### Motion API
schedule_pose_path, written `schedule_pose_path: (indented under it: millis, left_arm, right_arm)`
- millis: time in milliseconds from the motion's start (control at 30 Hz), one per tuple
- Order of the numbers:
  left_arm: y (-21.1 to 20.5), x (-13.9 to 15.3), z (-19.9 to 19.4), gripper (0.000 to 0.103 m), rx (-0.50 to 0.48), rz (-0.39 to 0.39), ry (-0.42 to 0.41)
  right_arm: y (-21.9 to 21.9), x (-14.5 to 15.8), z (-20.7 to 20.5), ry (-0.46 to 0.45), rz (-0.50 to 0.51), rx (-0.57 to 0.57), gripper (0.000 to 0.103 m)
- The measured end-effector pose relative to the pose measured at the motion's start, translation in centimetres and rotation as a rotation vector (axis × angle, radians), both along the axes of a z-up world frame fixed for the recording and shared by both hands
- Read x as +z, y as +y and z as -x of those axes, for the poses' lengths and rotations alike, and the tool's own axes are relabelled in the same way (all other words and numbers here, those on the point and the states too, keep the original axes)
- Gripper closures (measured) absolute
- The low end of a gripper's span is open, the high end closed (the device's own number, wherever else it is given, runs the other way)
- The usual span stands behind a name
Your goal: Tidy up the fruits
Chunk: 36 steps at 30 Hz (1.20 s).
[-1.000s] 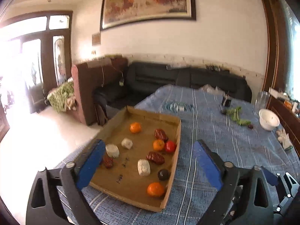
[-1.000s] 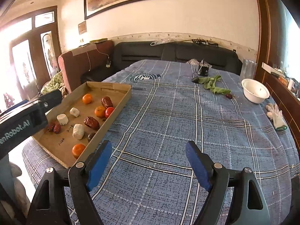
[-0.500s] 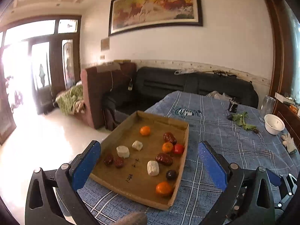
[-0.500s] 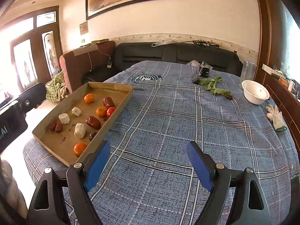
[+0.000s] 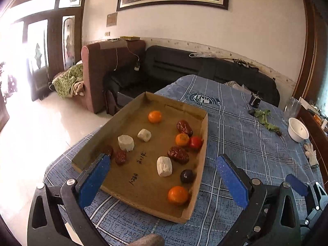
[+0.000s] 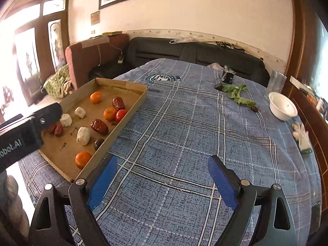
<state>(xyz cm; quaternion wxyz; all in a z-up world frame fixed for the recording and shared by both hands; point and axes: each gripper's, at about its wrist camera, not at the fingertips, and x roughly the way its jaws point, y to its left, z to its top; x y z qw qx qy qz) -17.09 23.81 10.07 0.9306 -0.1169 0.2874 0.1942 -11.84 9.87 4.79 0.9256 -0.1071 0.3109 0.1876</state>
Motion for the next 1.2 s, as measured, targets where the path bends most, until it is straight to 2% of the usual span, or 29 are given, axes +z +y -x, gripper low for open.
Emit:
schedule_pose_path:
  millis: [200,300,433,700,833,1200]
  left_arm:
    - [0.7,-1.1,-0.6,0.0,-0.015,0.037,0.007]
    - [0.8,-1.6,-0.9,0.0,-0.02,0.05,0.014]
    - [1.2,-2.3,-1.4,0.0,-0.021,0.061,0.031]
    - [2.7,-4.0,-2.2,0.0,-0.01,0.129,0.071]
    - [3.0,-4.2,-2.6,0.0,-0.017,0.151,0.077]
    - [3.5,-4.3,-2.9,0.0,-0.011,0.168,0.085]
  right_arm:
    - [0.8,-0.5,0.1,-0.029,0.027,0.014,0.007]
    - [1.2,-1.1,-0.1,-0.014,0.015,0.025,0.006]
    - [1.8,-1.9,-0.5,-0.006,0.051,0.033,0.006]
    - [2.0,-2.7,-1.5,0.029,0.037,0.01,0.006]
    - [2.4,-3.0,-1.7,0.044,0.037,0.013,0.006]
    - [3.8,-3.0,-1.0,0.013,0.088,0.047,0.006]
